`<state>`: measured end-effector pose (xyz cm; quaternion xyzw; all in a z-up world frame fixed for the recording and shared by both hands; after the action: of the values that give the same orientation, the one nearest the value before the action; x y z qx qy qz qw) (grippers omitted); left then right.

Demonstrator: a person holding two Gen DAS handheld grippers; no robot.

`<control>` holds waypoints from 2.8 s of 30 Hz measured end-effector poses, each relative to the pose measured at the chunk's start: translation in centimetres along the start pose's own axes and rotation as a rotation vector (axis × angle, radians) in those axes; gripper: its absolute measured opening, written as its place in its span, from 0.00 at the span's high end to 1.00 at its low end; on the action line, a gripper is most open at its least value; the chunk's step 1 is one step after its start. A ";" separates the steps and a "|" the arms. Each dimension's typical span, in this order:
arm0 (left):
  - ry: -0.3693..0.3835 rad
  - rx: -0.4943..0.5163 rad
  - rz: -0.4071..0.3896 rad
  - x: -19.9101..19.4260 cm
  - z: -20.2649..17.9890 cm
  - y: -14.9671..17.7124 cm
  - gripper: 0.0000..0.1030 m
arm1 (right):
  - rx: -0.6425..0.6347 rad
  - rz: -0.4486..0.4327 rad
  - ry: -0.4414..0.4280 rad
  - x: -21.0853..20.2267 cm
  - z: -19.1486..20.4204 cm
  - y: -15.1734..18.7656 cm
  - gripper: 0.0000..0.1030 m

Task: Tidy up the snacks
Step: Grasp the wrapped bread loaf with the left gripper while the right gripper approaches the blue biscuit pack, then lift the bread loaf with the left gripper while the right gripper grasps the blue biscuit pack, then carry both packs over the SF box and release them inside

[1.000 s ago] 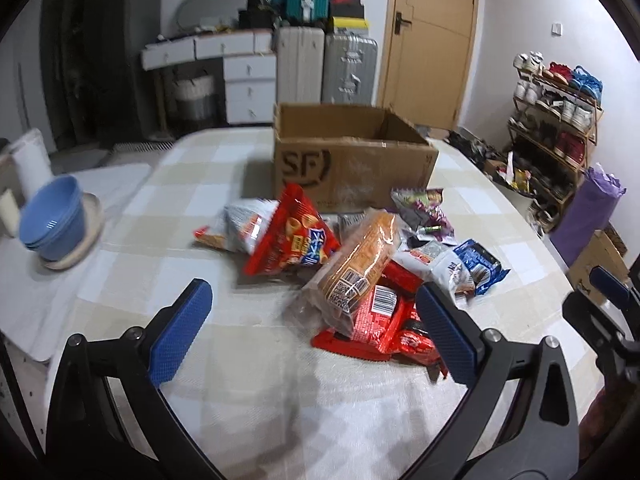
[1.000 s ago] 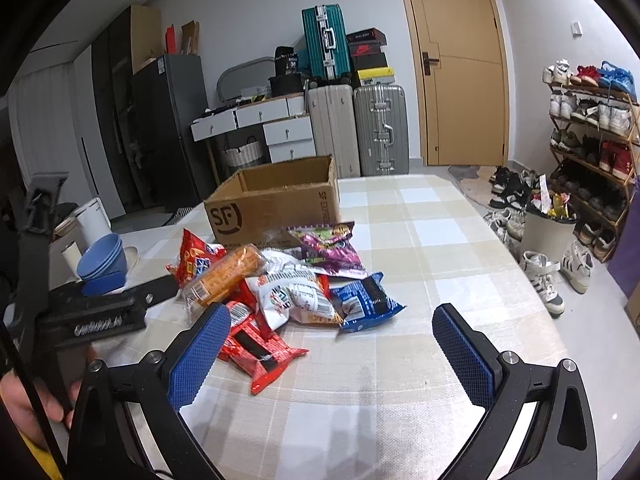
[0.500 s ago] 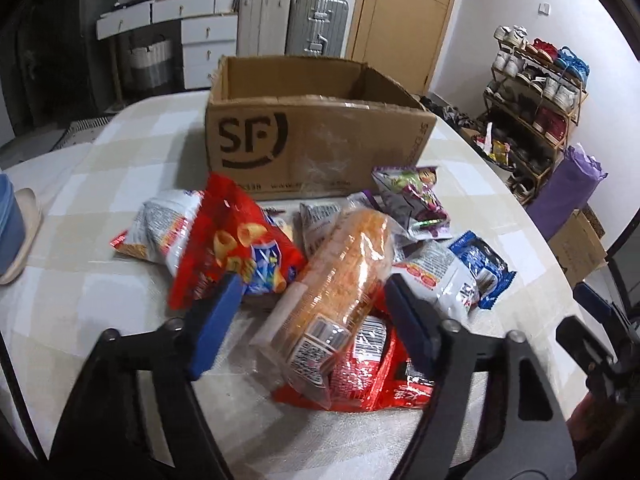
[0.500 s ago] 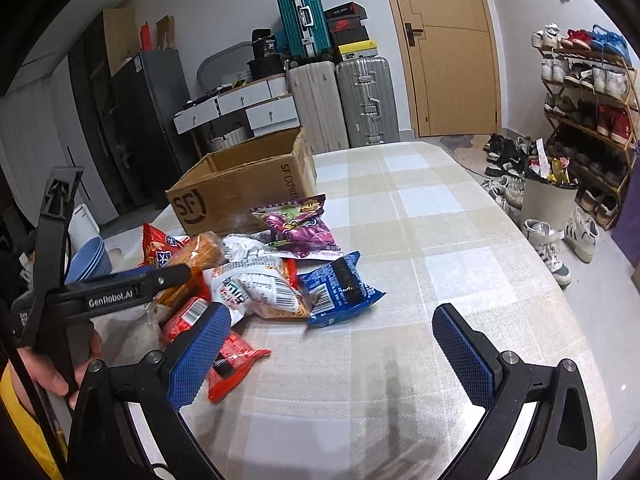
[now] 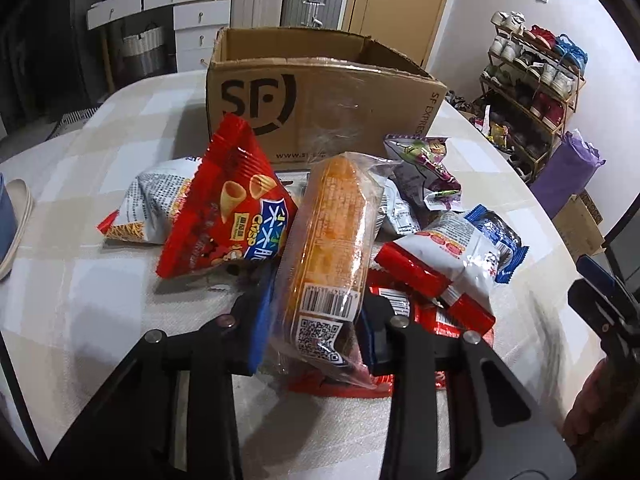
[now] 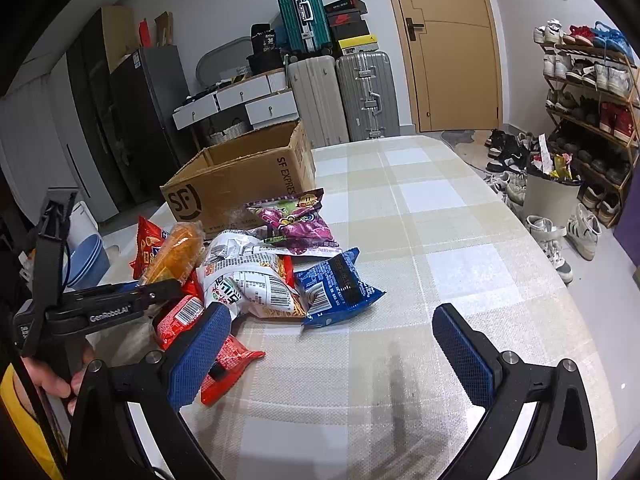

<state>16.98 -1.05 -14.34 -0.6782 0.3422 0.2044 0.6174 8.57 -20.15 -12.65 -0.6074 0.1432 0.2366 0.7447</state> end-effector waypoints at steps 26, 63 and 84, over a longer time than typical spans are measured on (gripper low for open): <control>0.086 -0.117 -0.105 -10.6 4.8 2.6 0.70 | -0.113 0.297 -0.015 10.4 -1.4 -2.7 0.20; 0.093 -0.068 -0.249 -19.4 3.5 -4.9 0.70 | -0.153 0.029 -0.389 -0.3 7.0 -15.6 0.57; 0.049 -0.050 -0.034 -6.7 3.7 -22.4 0.70 | -0.124 0.251 -0.351 19.9 10.3 -23.4 0.57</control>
<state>28.98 4.07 5.36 -0.7041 0.3403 0.1857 0.5949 36.98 -10.15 -0.71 -0.5790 0.0711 0.4377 0.6842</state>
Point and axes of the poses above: each gripper's, at about its wrist camera, not at the fingertips, and x roughly the way its jaws point, z to its left, y to its underside, the point moved 1 cm from there along x, roughly the way its jaws point, and after that the axes turned 5 degrees about -z, right-handed, at the moved point
